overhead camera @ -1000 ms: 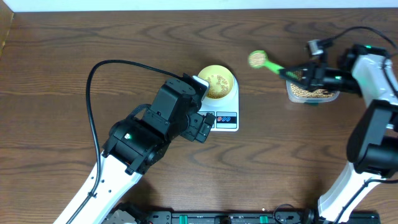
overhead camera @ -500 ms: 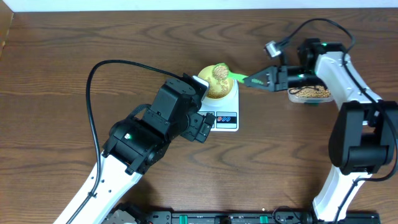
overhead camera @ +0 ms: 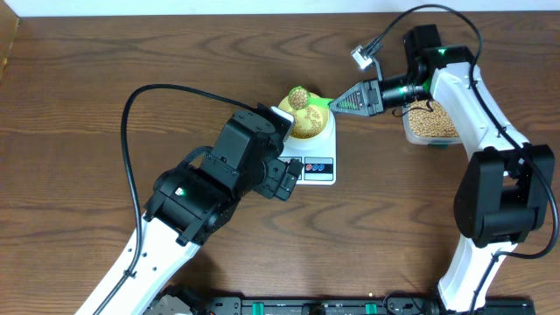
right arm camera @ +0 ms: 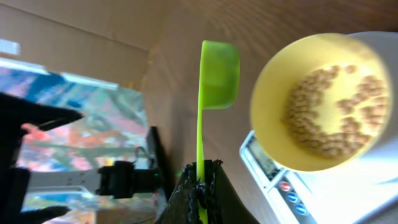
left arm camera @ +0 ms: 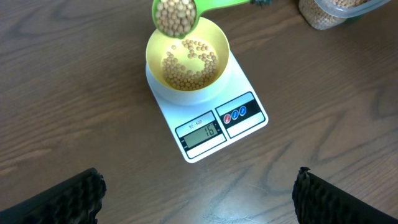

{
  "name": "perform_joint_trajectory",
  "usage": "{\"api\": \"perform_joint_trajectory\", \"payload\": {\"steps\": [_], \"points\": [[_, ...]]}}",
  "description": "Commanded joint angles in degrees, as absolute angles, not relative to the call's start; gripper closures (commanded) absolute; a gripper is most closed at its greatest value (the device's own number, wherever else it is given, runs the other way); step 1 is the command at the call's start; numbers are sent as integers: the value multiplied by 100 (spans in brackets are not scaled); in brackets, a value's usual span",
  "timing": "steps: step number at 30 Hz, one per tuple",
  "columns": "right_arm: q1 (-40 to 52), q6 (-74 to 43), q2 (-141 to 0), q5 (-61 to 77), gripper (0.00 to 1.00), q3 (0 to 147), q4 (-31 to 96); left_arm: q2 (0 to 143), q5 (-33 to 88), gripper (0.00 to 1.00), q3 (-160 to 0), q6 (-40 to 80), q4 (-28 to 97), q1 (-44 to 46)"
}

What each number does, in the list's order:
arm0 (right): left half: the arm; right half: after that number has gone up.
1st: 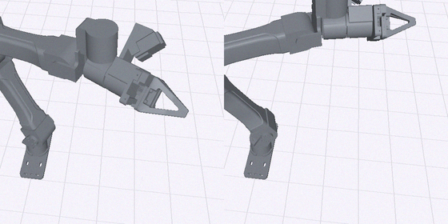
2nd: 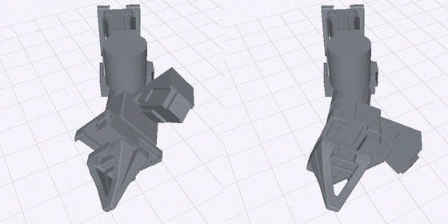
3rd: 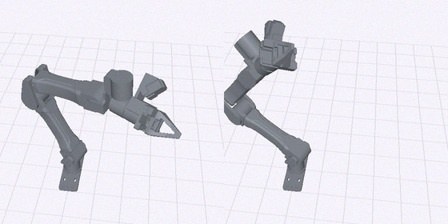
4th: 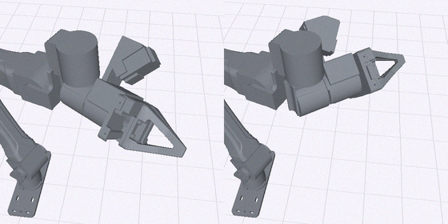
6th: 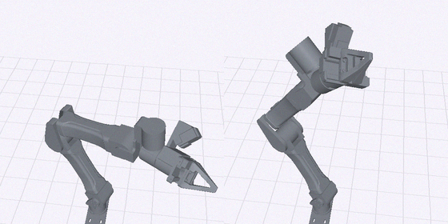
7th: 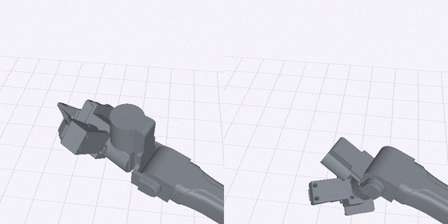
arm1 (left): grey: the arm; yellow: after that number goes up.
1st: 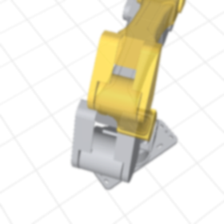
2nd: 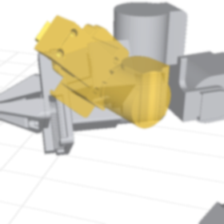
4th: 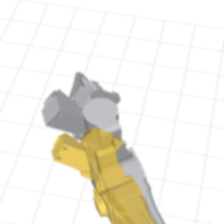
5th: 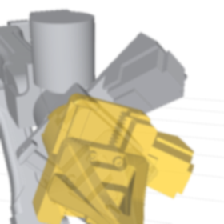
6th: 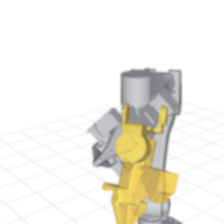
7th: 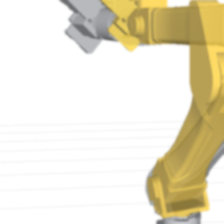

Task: Scoop item into bowl and weigh 50g on scale
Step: 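Lift the filled scoop and carry it over the yellow bowl, then tilt the scoop with the right gripper to pour soybeans into bowl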

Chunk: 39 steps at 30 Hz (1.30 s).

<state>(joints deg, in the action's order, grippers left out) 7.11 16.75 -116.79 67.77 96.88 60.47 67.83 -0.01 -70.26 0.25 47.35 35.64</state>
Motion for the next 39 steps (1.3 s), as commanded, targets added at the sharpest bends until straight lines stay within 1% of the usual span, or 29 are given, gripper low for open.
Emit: {"api": "perform_joint_trajectory", "payload": {"steps": [1,10,21,26,33,39], "points": [[779,1411,-11734,6169,99,9981,6047,6816,-69,1,-7094,117,4737,3542],[939,1415,-11734,5081,99,10044,6104,6816,-69,1,-7094,117,4737,3542],[1455,1328,-11719,4139,99,10051,5948,6816,-69,1,-7094,117,4737,3542],[1691,1116,-11577,3474,99,10062,5732,6816,-69,1,-7094,117,4737,3542],[2029,1118,-11375,2394,99,10204,5690,6816,-69,1,-7094,117,4737,3542],[2248,1118,-11356,2088,99,10466,5699,6816,-69,1,-7094,117,4737,3542]]}}
